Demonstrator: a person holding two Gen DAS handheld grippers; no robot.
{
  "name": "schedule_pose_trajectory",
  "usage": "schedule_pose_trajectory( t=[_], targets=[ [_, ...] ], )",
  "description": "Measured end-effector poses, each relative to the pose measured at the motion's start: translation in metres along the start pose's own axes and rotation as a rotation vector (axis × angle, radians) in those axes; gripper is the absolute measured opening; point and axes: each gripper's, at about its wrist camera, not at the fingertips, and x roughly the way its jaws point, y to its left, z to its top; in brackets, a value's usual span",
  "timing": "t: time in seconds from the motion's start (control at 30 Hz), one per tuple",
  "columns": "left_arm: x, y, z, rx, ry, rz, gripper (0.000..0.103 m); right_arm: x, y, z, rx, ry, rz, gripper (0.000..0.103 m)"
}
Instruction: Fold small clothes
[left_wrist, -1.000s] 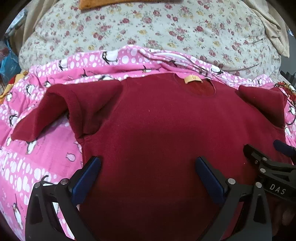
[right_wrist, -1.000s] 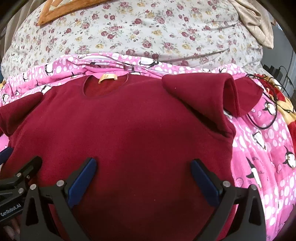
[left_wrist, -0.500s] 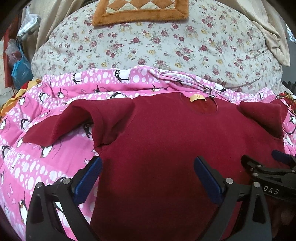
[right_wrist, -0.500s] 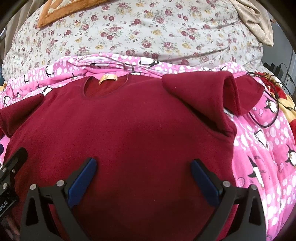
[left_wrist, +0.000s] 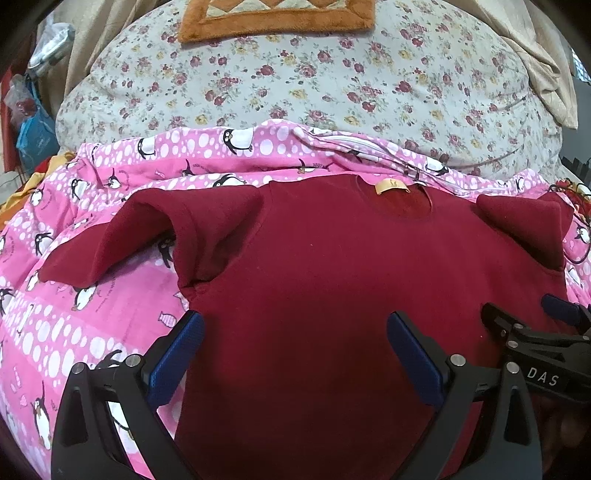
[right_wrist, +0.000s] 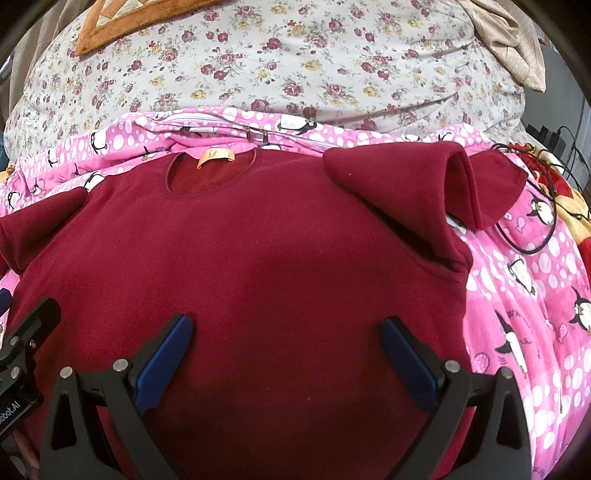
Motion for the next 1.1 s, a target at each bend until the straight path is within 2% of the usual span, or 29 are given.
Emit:
schedule_pose_trajectory(
  t=[0.7,0.8,0.9,0.97,1.03,1.1],
  targets=[
    [0.002,0.006,-0.004,-0.011,0.048,-0.012,0.082,-0.011,-0.003,-0.002,0.019,-0.014,0.016,0.103],
    [0.005,0.009,-0.005,-0.024,0.061,-0.019,0.082,-0.027,-0.005,-0.007,0.037,-0.042,0.032,0.103],
    [0.011,0.008,-0.004,-0.021,0.089,-0.02,0.082,-0.041,0.002,-0.01,-0.001,-0.088,0.069,0.103],
    [0.013,0.006,-0.004,-0.011,0.099,-0.005,0.084,-0.036,0.007,-0.011,-0.034,-0.069,0.064,0.103],
    [0.015,0.005,-0.004,-0.008,0.108,0.0,0.085,-0.016,0.009,-0.015,-0.038,0.019,0.041,0.103],
    [0.015,0.006,-0.004,-0.013,0.11,-0.005,0.085,-0.018,0.008,-0.014,-0.029,0.004,0.047,0.103]
  ],
)
